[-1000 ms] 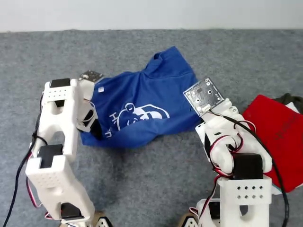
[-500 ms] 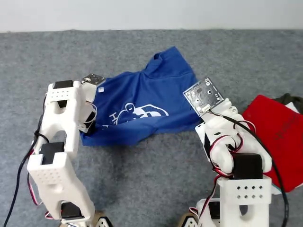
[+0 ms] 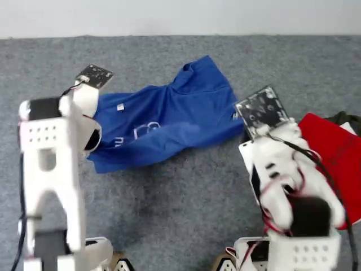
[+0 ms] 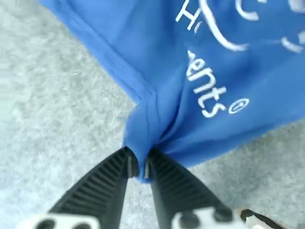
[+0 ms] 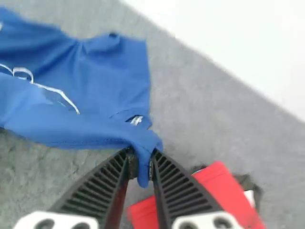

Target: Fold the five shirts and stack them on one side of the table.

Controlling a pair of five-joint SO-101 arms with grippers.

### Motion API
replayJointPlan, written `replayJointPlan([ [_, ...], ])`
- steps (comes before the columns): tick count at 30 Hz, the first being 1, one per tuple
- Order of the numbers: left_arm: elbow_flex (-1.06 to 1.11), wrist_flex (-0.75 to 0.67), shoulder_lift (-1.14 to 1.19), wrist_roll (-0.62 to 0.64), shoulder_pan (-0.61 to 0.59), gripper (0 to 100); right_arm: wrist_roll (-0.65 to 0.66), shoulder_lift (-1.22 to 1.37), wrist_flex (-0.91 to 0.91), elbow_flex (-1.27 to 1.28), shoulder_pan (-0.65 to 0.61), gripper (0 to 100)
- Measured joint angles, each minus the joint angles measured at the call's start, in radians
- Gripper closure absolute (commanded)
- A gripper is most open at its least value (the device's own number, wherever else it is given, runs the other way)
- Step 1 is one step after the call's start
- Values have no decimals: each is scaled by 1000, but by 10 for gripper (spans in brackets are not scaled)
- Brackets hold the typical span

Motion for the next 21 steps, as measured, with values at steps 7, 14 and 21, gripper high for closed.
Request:
replayJointPlan([
  [7, 147, 5, -347, -26, -32, 987, -29, -14, 204, -344, 0, 988],
  [14, 150, 9, -591, -41, -64, 987, -54, -31, 341, -525, -2, 988],
  [21, 94, 11, -680, -137, -95, 987, -55, -31, 417, -532, -2, 988],
])
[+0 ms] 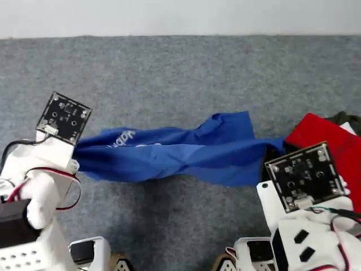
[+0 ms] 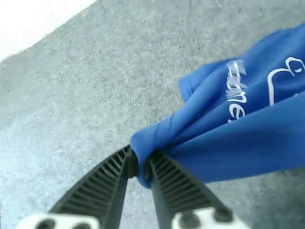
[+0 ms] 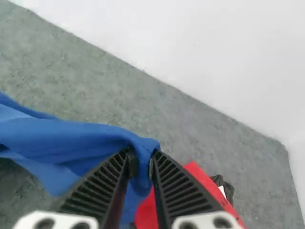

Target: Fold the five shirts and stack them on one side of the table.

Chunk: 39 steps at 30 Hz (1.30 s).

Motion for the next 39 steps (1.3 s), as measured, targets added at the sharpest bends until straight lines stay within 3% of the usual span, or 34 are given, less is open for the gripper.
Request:
replayJointPlan([
  [8, 0, 0, 160, -34, -2, 987, 0, 23, -34, 184, 0, 988],
  [18, 0, -175, 649, -29, -2, 987, 21, 169, -427, 689, 2, 988],
  [24, -43, -244, 859, -29, -2, 987, 21, 249, -502, 709, 0, 988],
  [31, -63, -195, 948, -31, -2, 982, 21, 250, -505, 715, 0, 988],
  [34, -81, -190, 994, 11, -2, 936, 21, 250, -505, 715, 0, 988],
  [39, -250, -120, 1042, 44, 31, 884, 23, 250, -505, 717, 0, 987],
])
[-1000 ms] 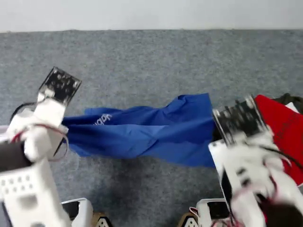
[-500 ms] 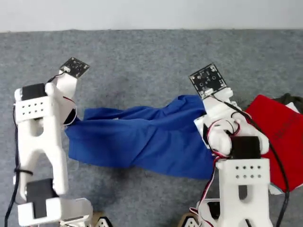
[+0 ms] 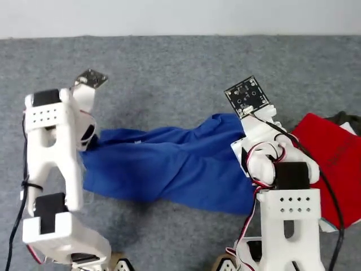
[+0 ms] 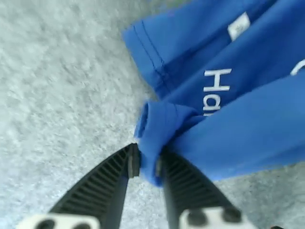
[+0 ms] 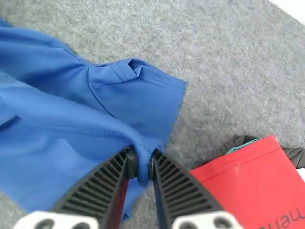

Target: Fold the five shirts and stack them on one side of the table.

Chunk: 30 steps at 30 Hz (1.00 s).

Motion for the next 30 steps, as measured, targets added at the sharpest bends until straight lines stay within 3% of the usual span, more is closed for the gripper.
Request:
replayJointPlan([
  [6, -193, 107, 23, 25, 3, 880, 0, 0, 0, 21, 2, 987],
  [13, -68, 104, 31, 31, -14, 879, 0, 0, -49, 143, 0, 987],
  [23, 15, 83, 189, -17, 112, 804, 0, 0, -112, 224, 0, 987],
  [30, -256, 104, 287, -8, 140, 769, 0, 0, -112, 226, 2, 987],
])
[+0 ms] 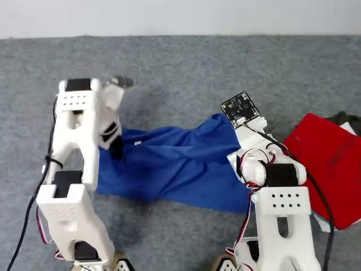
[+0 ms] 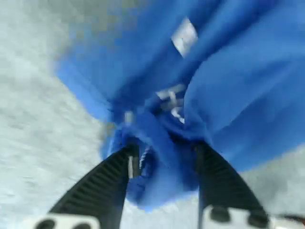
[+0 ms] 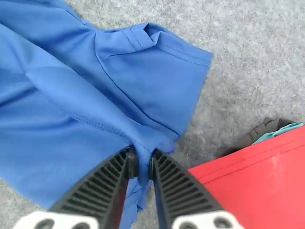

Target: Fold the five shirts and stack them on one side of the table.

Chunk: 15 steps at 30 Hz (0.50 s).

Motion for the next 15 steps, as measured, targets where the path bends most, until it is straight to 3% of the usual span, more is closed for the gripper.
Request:
replayJointPlan([
  [6, -83, 5, 6, 58, -15, 757, 0, 0, 0, 3, 0, 987],
  [15, 55, 5, 8, 64, -203, 758, 0, 0, 0, 3, 0, 987],
])
